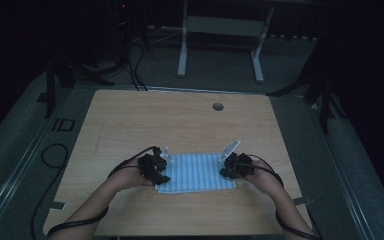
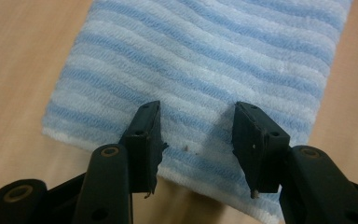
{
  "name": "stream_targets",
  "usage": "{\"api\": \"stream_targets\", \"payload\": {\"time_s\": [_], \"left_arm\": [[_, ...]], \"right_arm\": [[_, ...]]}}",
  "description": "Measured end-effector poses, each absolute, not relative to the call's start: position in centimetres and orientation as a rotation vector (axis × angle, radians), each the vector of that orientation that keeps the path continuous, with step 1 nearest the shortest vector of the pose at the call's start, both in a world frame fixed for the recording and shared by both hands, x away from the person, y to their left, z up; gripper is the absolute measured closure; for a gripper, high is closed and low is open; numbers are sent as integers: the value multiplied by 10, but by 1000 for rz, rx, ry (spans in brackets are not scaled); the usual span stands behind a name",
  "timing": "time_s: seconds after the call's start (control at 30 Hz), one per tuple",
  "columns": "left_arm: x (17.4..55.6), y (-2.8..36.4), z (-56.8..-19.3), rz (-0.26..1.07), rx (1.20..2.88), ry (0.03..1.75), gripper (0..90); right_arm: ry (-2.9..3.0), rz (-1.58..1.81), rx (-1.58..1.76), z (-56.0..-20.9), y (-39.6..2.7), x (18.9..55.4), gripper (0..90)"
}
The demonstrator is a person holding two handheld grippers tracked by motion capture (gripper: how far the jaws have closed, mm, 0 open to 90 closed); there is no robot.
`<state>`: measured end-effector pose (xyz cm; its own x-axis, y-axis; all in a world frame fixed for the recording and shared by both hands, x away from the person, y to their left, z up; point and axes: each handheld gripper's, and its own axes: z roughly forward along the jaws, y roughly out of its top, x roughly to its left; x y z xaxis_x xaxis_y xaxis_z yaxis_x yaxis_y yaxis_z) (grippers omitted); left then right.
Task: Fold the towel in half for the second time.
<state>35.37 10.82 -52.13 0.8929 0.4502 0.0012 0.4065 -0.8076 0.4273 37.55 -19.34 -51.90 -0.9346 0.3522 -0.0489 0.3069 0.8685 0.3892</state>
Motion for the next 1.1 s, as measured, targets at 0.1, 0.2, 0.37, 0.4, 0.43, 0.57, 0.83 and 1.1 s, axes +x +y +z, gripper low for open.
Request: {"api": "stream_targets", "payload": {"time_s": [0.1,0.2,0.37,0.4,0.43,0.57,0.83,1.1], "left_arm": [[363,112,-521,159,2637,618,529],[371,116,-522,162,2629,645,523],[374,117,-521,167,2632,651,519],[374,117,-520,167,2630,658,517],[374,117,-520,177,2627,659,514],[369,117,-511,189,2561,683,441],[365,117,-506,187,2503,714,257],[360,124,-512,206,2420,785,168]], "right_arm": [[2923,596,540,-519,-191,387,848],[2930,612,573,-520,-189,395,845],[2920,601,559,-519,-185,393,839],[2919,604,560,-519,-185,393,828],[2919,607,566,-518,-185,392,815],[2894,652,564,-511,-184,388,696],[2791,789,626,-499,-186,387,359],[2695,929,675,-498,-189,383,134]]}}
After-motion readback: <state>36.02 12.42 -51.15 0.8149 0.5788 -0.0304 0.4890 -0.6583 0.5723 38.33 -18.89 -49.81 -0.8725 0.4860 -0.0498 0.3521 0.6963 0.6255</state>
